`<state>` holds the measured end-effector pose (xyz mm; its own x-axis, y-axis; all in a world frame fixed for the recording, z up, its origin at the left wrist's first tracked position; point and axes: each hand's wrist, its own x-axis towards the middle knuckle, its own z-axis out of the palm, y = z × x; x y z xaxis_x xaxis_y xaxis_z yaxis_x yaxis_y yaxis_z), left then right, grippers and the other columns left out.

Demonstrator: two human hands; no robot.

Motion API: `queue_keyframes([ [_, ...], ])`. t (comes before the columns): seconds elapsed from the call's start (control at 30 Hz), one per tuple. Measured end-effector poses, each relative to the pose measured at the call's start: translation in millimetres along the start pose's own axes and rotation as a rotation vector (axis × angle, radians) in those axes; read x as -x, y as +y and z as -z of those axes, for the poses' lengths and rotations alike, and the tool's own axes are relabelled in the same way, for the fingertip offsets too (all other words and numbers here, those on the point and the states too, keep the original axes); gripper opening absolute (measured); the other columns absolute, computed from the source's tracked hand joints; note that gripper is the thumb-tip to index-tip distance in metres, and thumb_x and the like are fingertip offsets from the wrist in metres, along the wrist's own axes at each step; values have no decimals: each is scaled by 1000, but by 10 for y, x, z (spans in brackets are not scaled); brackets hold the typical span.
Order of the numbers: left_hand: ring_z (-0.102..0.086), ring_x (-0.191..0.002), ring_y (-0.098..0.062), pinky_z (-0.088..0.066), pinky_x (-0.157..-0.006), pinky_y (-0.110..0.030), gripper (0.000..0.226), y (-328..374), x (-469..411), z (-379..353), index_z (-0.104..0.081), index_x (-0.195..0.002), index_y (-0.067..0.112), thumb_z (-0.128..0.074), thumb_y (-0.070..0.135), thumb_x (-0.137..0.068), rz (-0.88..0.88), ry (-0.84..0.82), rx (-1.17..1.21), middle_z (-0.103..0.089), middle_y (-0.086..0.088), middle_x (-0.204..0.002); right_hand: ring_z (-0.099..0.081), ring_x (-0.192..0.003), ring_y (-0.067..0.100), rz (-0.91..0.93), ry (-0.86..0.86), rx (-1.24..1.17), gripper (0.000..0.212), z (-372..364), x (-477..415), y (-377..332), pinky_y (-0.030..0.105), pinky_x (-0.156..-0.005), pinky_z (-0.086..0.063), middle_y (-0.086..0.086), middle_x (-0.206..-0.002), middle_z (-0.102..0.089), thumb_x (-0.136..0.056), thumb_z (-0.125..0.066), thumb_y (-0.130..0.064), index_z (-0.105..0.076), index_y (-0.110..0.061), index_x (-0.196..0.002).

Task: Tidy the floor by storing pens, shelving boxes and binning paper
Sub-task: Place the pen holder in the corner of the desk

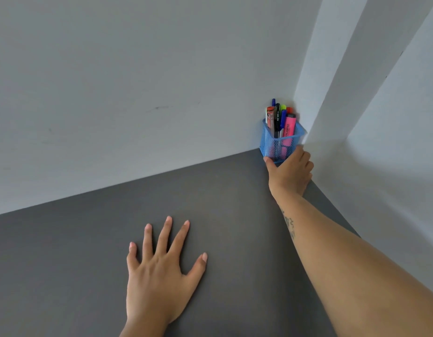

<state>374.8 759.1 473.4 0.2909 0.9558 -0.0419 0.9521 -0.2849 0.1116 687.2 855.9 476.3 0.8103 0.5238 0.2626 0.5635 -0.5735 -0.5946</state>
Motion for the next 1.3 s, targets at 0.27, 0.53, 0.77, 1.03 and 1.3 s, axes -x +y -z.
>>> queue_keyframes([
  [0.27, 6, -152, -23, -5, -121, -49, 78, 11, 23, 60, 0, -151, 51, -3, 82, -79, 2, -2, 0, -1, 15, -164, -52, -119, 29, -9, -25, 73, 73, -30, -4, -21, 44, -94, -46, 13, -132, -53, -85, -65, -50, -38, -7, -137],
  [0.53, 8, -152, -23, -4, -121, -49, 79, -1, 18, 47, 5, -150, 51, 0, 82, -78, 7, -14, -7, 3, 14, -164, -50, -123, 28, 90, -74, 170, 55, 107, 289, 47, 42, -101, -38, 10, -131, -55, -90, -55, -46, -47, -9, -130],
  [0.77, 6, -152, -25, -5, -120, -51, 79, 16, 28, 50, 3, -152, 48, -1, 81, -80, 6, -26, -16, 0, 12, -165, -9, -150, 27, 281, -391, 344, 61, 486, 978, 218, 46, -121, -5, 2, -162, -16, -96, -25, -53, -25, -30, -153],
  [1.03, 2, -152, -29, -5, -119, -54, 80, 11, 2, 51, -2, -153, 46, -4, 82, -81, -5, -52, -17, -3, 8, -165, 3, -151, 25, 357, -517, 451, 66, 1218, 2043, 548, 47, -121, 0, -1, -164, -1, -95, -17, -59, -7, -34, -155],
  [1.3, -1, -151, -33, -5, -118, -58, 81, 27, 42, 53, -11, -152, 45, -11, 81, -80, -3, -51, -13, -7, 7, -165, -44, -135, 36, 282, -414, 428, 68, 1894, 3763, 816, 59, -108, -26, 7, -148, -46, -91, -20, -60, -54, -26, -138],
])
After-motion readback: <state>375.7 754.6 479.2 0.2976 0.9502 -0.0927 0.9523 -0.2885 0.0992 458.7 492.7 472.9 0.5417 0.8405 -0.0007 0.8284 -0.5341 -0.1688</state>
